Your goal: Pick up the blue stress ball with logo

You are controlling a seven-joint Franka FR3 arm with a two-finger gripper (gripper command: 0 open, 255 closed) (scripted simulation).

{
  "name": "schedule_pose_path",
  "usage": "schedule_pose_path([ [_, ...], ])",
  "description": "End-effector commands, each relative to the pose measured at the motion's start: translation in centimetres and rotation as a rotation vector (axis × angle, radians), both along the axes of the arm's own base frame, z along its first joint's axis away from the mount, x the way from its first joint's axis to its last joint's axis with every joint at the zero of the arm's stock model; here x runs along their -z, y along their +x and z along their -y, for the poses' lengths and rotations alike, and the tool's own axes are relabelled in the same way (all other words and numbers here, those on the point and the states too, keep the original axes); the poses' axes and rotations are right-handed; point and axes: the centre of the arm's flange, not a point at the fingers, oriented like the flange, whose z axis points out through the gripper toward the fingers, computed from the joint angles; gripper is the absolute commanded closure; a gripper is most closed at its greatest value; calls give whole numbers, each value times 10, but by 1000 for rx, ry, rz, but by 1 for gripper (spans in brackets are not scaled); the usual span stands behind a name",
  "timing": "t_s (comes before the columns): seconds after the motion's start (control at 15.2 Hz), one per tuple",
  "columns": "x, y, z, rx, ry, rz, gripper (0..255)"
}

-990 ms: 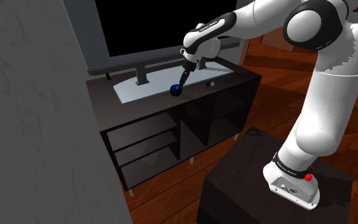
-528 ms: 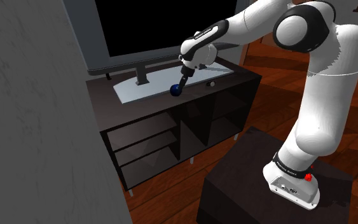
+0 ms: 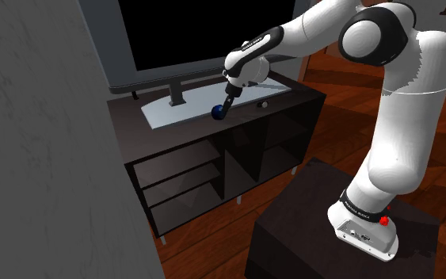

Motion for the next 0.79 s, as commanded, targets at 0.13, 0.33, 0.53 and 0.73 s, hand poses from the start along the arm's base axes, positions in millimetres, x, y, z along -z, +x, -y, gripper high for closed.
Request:
schedule_pose_path([
  [0.13,1,0,0,1,0,-1,255],
  [0.33,-9,0,1,0,0,-1,255],
  [0.53,-25,0,1,0,0,-1,255],
  [0.73,-41,0,1,0,0,-1,255],
])
